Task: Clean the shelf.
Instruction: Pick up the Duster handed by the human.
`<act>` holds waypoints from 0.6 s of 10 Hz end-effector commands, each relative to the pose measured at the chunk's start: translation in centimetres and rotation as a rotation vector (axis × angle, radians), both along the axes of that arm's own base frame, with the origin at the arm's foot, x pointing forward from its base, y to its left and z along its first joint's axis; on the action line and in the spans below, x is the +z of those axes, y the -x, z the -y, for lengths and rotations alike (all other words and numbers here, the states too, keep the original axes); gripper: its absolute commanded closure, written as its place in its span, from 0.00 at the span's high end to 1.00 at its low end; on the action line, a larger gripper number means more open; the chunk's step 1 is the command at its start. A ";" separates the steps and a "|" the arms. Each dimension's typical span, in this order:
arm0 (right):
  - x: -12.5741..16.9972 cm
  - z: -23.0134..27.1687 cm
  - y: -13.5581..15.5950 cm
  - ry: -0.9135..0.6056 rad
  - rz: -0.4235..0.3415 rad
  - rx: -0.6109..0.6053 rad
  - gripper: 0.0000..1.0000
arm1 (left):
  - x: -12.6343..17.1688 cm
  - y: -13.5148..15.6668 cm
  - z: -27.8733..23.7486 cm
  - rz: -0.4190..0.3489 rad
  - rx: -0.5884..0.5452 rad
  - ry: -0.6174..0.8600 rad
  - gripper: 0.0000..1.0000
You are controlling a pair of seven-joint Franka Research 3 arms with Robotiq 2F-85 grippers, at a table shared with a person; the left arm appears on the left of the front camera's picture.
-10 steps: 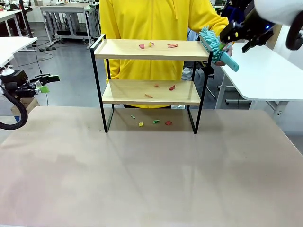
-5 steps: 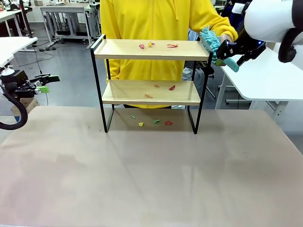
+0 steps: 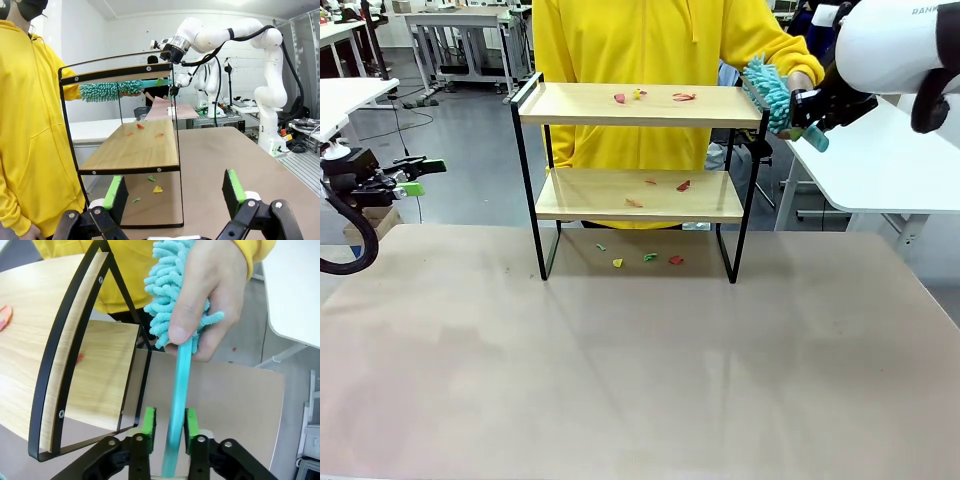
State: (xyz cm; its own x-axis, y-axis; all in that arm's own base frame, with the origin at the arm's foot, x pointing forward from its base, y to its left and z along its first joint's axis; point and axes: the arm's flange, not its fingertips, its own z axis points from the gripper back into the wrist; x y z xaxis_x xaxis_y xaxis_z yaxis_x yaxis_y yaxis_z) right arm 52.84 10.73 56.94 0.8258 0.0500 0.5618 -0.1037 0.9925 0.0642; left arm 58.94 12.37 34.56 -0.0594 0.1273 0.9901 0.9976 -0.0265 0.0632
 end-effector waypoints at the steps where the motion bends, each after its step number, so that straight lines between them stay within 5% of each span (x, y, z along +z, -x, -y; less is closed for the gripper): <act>1: 0.5 -0.3 0.3 0.033 0.007 -0.077 0.00 | 0.3 0.0 -0.1 0.007 0.002 -0.005 1.00; 6: 1.2 -0.5 0.8 0.075 -0.017 -0.126 0.00 | 0.3 0.0 -0.1 0.007 0.002 -0.005 1.00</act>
